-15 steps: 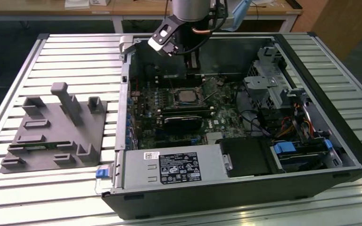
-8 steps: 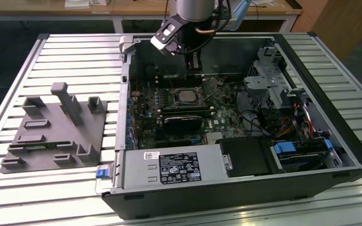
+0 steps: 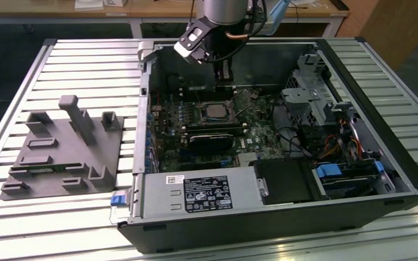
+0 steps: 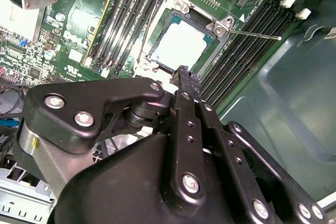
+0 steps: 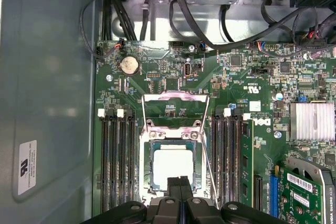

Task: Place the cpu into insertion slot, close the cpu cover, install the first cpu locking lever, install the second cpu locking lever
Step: 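Close the cpu cover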

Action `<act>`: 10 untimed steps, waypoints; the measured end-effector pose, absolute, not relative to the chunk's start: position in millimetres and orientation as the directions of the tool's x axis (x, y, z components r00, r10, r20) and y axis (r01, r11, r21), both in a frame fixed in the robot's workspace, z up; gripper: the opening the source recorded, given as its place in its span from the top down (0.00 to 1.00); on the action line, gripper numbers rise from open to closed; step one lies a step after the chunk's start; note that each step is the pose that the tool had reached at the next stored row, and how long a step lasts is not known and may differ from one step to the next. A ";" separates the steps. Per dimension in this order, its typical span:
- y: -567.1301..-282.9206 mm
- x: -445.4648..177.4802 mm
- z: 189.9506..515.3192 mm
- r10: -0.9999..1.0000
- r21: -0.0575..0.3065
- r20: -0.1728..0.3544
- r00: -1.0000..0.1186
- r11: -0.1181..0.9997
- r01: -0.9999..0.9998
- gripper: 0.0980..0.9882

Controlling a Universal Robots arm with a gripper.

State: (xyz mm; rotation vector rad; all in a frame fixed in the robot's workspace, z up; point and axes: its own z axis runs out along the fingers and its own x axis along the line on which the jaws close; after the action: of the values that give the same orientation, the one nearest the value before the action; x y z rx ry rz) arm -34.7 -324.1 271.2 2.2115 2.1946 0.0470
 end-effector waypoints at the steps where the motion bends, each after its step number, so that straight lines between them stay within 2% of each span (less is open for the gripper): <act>1: -324.1 -34.7 271.2 1.000 0.039 0.003 0.008 -0.008 0.999 0.99; 10: -324.1 -34.7 278.5 1.000 0.039 0.003 0.008 -0.008 0.999 0.99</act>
State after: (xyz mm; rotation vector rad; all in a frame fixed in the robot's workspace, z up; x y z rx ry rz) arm -34.7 -324.1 278.5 2.2118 2.1943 0.0469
